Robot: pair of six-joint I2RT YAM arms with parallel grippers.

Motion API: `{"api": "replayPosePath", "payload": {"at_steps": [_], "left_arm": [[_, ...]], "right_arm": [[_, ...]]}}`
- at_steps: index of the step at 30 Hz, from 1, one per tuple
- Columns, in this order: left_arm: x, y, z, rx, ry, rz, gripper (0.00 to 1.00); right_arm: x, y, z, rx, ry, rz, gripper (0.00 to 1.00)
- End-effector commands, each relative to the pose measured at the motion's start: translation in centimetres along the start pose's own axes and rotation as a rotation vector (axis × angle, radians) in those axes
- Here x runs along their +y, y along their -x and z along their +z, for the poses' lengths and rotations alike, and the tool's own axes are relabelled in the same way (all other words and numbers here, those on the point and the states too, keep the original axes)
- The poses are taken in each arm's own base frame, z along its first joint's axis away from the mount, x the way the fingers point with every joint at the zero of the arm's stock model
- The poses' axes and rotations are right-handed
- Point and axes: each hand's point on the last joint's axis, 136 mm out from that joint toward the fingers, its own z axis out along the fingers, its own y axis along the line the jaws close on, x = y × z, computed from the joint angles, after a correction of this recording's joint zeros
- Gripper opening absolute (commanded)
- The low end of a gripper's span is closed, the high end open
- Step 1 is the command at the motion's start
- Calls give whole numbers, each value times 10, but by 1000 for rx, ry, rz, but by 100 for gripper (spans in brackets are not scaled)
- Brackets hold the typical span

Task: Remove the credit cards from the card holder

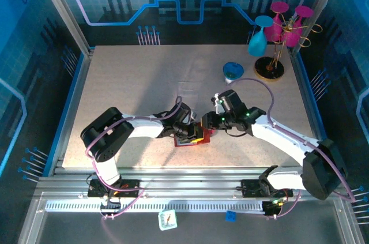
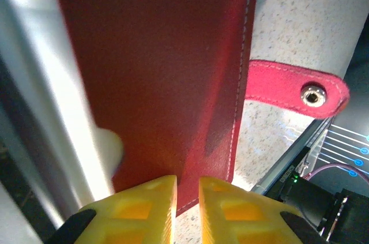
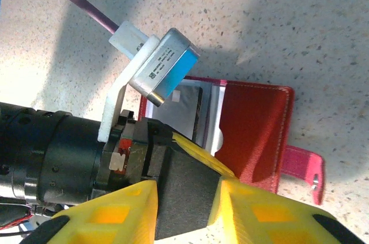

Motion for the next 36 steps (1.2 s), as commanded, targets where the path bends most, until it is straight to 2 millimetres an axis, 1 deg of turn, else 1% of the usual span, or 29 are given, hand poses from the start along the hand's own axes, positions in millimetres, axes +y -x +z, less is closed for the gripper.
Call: {"api": "replayPosePath", "payload": {"at_steps": [1, 6, 8, 11, 13, 16, 20, 23, 31, 34, 36], "left_arm": [[5, -6, -3, -1, 18, 6, 17], [4, -8, -13, -24, 23, 21, 19], [4, -8, -15, -29, 26, 22, 19], [5, -7, -17, -33, 34, 16, 19], [3, -7, -18, -36, 31, 16, 19], [2, -5, -24, -60, 33, 16, 19], [-3, -2, -35, -91, 32, 25, 19], [-3, 0, -46, -113, 63, 43, 19], [9, 12, -77, -217, 159, 64, 19], [17, 15, -80, -228, 169, 49, 18], [22, 14, -79, -215, 172, 36, 18]], "right_arm": [[3, 6, 2, 20, 13, 30, 32], [-8, 11, 14, 22, 23, 81, 26], [-9, 12, 20, 36, 50, 92, 22], [-14, 6, 34, 106, 59, 121, 14], [-14, 2, 42, 147, 72, 126, 12], [-21, -5, 51, 173, 63, 131, 11], [-32, -11, 56, 193, 28, 129, 10], [-42, -17, 58, 204, -4, 137, 10], [-58, -38, 59, 247, -40, 149, 10], [-65, -41, 55, 242, -81, 138, 10], [-65, -41, 54, 232, -76, 134, 10]]}}
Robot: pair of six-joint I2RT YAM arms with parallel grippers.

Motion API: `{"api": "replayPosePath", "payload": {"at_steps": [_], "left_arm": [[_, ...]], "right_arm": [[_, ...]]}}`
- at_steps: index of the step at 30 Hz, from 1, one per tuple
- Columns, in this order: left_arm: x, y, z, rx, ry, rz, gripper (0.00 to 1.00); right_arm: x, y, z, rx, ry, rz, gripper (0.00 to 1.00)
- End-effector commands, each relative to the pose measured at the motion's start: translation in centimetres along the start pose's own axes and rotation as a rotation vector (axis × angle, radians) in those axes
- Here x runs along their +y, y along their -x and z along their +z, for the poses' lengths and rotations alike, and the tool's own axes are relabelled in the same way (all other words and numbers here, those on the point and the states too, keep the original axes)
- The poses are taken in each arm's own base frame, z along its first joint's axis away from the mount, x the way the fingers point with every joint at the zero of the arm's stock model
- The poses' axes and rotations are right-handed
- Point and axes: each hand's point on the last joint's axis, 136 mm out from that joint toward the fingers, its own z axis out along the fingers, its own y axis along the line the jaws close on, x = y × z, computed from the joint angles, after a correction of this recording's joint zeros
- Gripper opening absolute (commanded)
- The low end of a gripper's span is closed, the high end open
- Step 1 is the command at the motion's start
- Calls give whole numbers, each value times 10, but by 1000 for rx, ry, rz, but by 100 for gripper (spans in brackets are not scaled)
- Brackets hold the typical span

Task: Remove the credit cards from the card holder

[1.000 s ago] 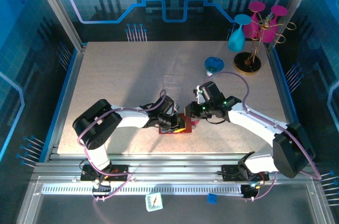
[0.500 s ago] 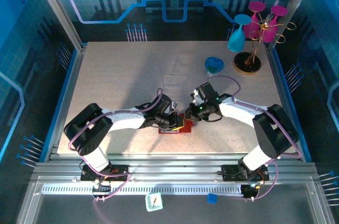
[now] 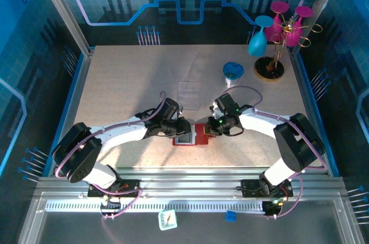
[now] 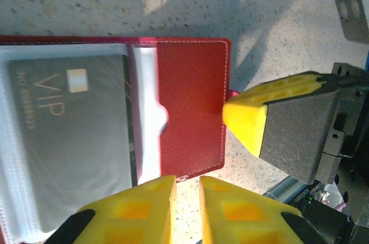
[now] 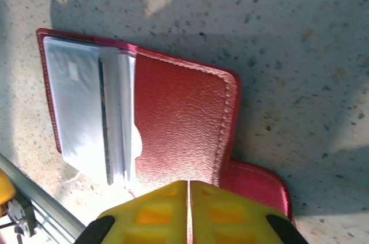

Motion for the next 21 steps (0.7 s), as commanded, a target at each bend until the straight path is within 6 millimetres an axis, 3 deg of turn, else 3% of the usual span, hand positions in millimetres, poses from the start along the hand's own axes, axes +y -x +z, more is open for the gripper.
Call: {"api": "replayPosePath", "payload": {"at_steps": [1, 12, 16, 21], "left_arm": [[22, -4, -1, 9, 64, 1, 18], [51, -7, 8, 12, 132, -33, 17], [65, -8, 10, 15, 180, -75, 15], [77, -10, 10, 19, 229, -92, 14]], "right_arm": [[-11, -4, -1, -2, -27, -3, 10], [-35, -25, 26, 55, -37, 63, 8], [-36, -25, 22, 40, -44, 61, 8], [-20, -15, 6, -5, -15, 39, 9]]}}
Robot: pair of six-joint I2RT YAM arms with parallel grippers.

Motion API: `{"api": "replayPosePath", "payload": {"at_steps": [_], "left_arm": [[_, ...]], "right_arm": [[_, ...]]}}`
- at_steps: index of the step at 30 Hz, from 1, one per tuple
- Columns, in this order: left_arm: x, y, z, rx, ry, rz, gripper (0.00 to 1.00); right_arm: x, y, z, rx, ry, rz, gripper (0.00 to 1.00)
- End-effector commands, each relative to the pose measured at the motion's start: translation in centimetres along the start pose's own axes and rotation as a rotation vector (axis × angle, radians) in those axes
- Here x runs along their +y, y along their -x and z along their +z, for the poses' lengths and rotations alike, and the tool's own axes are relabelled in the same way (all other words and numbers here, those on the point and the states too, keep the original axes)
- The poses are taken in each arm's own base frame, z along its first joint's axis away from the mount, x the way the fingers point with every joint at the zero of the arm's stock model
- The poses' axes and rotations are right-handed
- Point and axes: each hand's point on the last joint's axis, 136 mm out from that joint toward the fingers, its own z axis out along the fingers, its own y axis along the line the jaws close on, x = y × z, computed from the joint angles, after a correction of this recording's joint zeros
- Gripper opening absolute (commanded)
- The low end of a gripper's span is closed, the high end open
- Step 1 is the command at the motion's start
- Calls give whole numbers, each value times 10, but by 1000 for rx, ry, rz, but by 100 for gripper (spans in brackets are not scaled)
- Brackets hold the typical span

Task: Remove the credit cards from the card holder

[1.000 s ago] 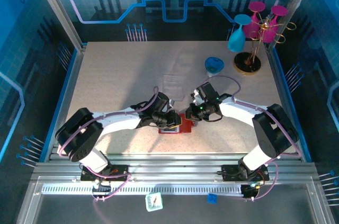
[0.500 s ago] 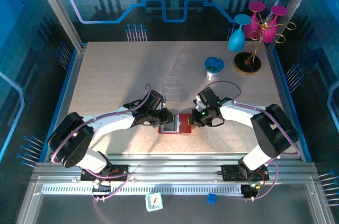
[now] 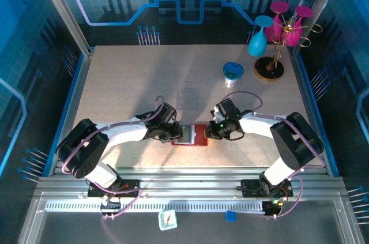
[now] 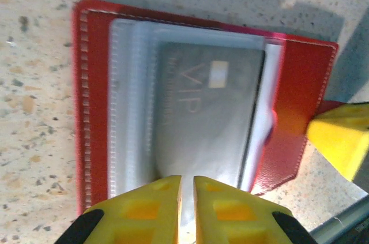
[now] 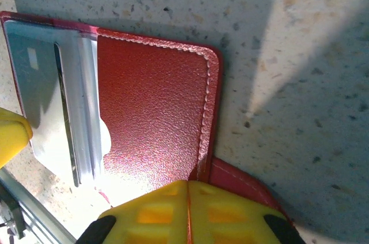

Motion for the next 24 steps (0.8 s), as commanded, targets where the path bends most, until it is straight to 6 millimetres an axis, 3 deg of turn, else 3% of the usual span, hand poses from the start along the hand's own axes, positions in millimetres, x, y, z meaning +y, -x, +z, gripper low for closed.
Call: {"api": "replayPosePath", "payload": {"at_steps": [1, 4, 12, 18, 24], "left_arm": [[19, -2, 1, 0, 70, -27, 14], [18, 1, -2, -15, 62, -25, 14], [-12, 15, -14, -43, -36, 7, 15], [-18, 16, -11, -30, -61, 17, 15], [-16, 17, -3, -5, -41, 34, 13]], "right_arm": [[-4, -4, -11, -7, -28, 27, 10], [21, 4, -19, -27, 71, 33, 12], [67, 24, -39, -71, 170, 8, 14], [88, 32, -31, -53, 214, -7, 15], [91, 34, -13, -38, 255, 39, 20]]}}
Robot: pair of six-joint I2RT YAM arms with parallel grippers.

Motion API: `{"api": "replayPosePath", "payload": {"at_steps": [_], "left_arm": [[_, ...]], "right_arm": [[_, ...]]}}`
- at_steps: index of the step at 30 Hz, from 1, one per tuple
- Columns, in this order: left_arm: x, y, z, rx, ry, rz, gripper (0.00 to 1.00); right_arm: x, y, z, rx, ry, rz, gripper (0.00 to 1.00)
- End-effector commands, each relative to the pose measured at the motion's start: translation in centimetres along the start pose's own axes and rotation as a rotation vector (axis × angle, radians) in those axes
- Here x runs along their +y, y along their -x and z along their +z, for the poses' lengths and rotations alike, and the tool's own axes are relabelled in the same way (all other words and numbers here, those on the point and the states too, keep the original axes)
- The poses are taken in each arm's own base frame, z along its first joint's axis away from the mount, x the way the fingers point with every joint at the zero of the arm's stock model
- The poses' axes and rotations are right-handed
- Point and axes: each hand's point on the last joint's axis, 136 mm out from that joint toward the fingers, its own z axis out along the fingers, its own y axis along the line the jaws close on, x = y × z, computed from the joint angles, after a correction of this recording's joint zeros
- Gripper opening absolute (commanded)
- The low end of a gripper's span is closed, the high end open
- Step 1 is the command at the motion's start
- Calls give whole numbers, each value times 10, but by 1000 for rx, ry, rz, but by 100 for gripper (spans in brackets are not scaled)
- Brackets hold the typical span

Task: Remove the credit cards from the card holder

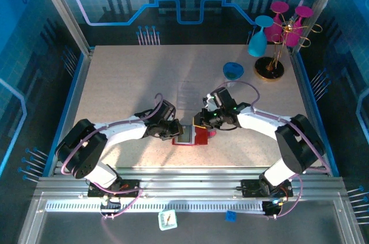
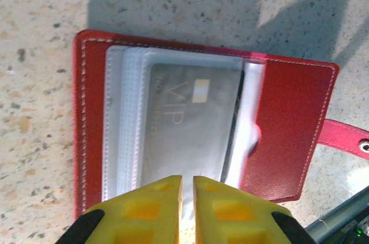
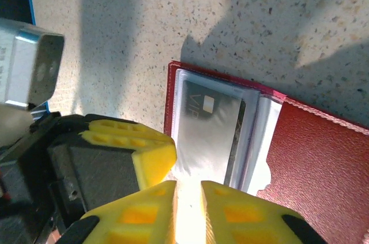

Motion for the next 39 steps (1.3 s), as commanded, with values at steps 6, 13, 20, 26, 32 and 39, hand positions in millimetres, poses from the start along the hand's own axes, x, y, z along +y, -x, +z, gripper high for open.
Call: {"api": "replayPosePath", "payload": {"at_steps": [6, 13, 20, 26, 32, 39], "left_arm": [[10, 6, 5, 18, 54, 34, 12], [12, 4, 8, 24, 31, 8, 12], [15, 3, 8, 26, 31, -1, 12], [19, 1, 9, 31, 39, -5, 12], [20, 1, 10, 34, 44, -5, 12], [21, 0, 11, 40, 46, -8, 12]], "right_arm": [[-1, -5, 20, 31, 58, 45, 26], [-4, -12, 34, 55, 74, 60, 31], [-9, -21, 51, 92, 62, 76, 31], [-13, -28, 53, 103, 46, 79, 31], [-18, -35, 56, 114, 19, 90, 30], [-25, -37, 56, 119, -23, 95, 31]]}}
